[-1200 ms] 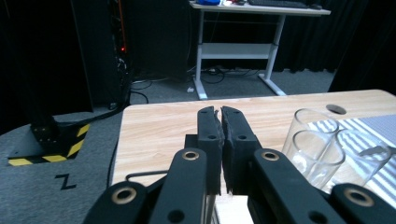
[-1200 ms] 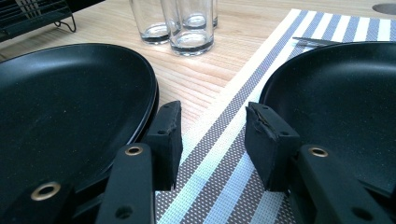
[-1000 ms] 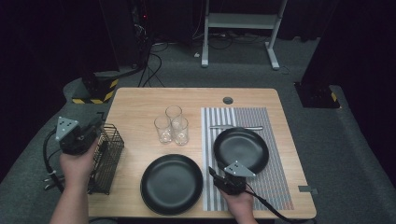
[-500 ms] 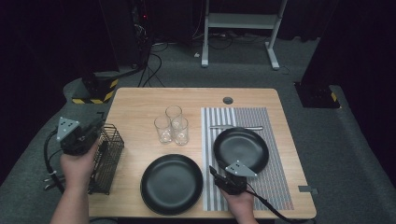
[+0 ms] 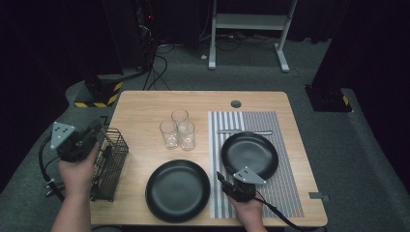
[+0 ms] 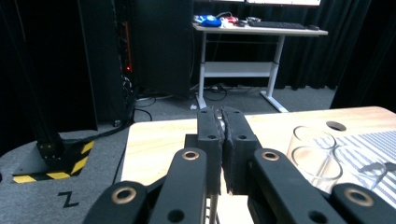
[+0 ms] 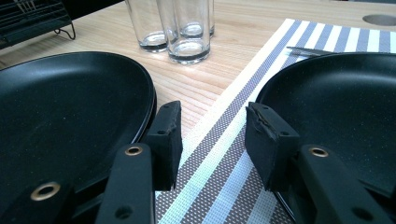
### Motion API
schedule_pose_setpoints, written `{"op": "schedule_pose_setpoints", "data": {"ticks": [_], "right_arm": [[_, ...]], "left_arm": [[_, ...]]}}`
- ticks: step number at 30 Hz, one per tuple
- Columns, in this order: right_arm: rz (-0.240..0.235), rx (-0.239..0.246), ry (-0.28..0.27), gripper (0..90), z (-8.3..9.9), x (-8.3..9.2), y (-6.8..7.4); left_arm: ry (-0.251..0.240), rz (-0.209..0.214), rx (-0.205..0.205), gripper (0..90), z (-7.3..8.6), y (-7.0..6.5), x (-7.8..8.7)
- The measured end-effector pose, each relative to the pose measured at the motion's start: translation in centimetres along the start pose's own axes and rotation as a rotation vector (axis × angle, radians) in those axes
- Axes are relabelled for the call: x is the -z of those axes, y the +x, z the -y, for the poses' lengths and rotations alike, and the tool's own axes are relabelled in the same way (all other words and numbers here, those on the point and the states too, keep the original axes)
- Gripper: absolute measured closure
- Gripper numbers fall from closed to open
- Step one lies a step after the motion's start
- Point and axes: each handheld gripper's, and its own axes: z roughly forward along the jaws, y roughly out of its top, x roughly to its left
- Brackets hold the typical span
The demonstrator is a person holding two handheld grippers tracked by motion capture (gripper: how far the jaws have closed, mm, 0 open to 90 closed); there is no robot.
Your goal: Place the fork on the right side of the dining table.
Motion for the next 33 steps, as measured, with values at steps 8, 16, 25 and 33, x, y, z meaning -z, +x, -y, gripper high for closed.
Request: {"op": "schedule_pose_setpoints", "data": {"ticks": [8, 16, 25, 33], "right_arm": [[0.002, 0.007, -0.006, 56.2, 0.0, 0.1, 0.0], [0.002, 0.004, -0.002, 56.3, 0.0, 0.1, 0.0], [0.005, 0.011, -0.010, 56.3, -0.1, 0.3, -0.1], [0.006, 0.007, -0.015, 56.5, -0.1, 0.4, -0.1]], "left_arm": [[-0.035, -0.005, 0.001, 86.8, -0.4, 0.1, 0.5], [-0.074, -0.006, 0.000, 86.8, -0.7, 0.1, 0.9], [-0.111, -0.015, -0.003, 86.8, -1.2, 0.0, 1.4], [-0.154, -0.023, -0.005, 86.8, -1.6, -0.1, 1.9]]}}
